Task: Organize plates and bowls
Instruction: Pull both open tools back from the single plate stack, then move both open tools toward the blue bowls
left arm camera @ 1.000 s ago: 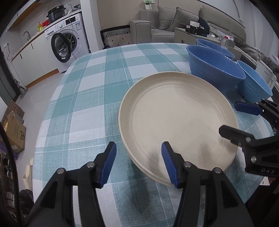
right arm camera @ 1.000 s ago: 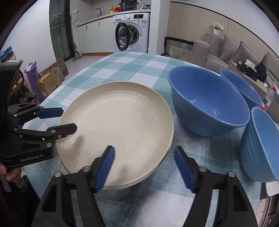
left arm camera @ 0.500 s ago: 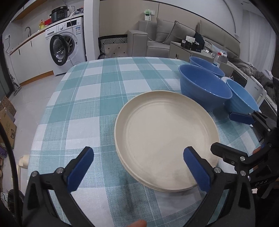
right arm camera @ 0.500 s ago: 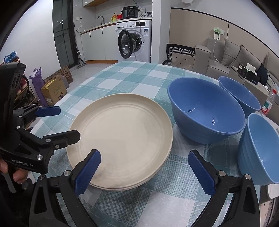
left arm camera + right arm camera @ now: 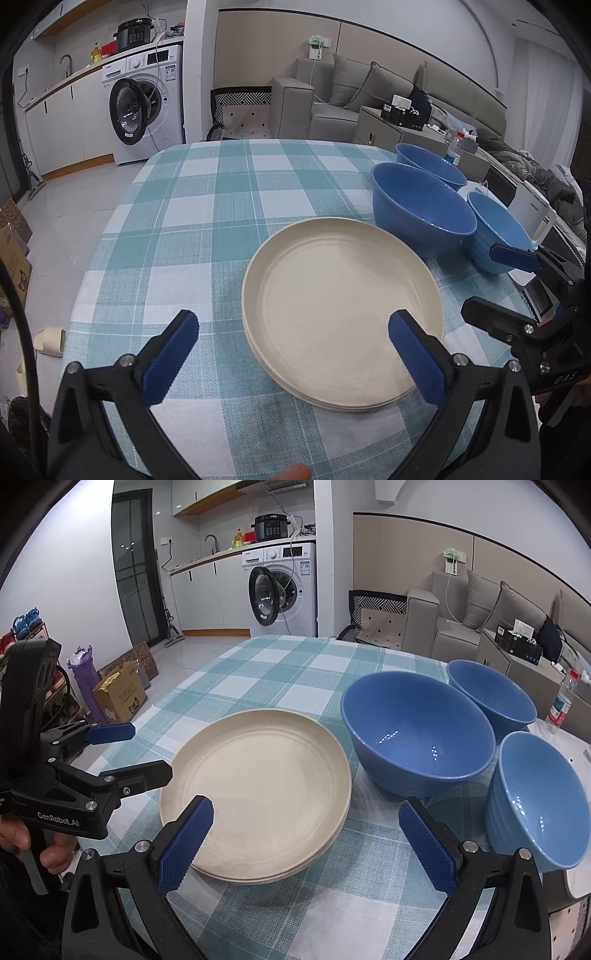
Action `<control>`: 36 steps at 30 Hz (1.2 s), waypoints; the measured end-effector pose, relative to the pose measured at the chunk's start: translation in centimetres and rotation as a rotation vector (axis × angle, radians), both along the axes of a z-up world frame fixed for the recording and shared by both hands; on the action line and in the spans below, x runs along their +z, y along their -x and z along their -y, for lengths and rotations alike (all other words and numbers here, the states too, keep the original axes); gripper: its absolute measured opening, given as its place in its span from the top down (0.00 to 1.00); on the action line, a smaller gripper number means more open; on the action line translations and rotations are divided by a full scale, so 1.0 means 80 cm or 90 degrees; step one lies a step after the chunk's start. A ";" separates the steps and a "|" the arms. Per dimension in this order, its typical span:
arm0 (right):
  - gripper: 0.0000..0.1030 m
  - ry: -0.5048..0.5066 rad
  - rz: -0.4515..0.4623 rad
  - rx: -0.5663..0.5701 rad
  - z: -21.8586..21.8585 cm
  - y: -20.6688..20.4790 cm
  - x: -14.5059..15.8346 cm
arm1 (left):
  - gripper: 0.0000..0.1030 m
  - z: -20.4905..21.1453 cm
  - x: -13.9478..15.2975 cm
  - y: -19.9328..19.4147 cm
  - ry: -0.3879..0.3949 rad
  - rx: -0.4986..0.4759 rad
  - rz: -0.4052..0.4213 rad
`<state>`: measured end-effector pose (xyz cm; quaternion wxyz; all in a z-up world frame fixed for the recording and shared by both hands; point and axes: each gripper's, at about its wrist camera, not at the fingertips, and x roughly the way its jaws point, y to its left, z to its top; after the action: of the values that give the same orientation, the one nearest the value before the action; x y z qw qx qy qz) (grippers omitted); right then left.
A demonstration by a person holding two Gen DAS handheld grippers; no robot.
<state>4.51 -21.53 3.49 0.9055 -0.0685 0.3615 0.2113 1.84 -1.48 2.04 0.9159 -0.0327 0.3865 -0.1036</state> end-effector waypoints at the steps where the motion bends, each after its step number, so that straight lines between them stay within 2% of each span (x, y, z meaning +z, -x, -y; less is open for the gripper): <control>1: 0.01 -0.004 0.002 -0.001 0.003 0.002 0.003 | 0.00 0.001 0.002 0.001 -0.001 -0.001 0.003; 9: 0.01 -0.033 0.027 -0.022 0.030 0.014 0.030 | 0.00 0.006 0.019 0.005 0.020 -0.007 0.021; 22: 0.01 -0.080 0.061 -0.063 0.092 0.027 0.079 | 0.00 0.024 0.048 -0.006 0.026 -0.023 0.037; 36: 0.01 -0.054 0.116 -0.098 0.145 0.038 0.137 | 0.00 0.077 0.087 -0.035 0.002 -0.070 0.081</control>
<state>1.50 -33.11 14.49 0.9503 -0.0208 0.2724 0.1491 4.61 -7.61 9.02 0.9313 -0.0060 0.3288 -0.1565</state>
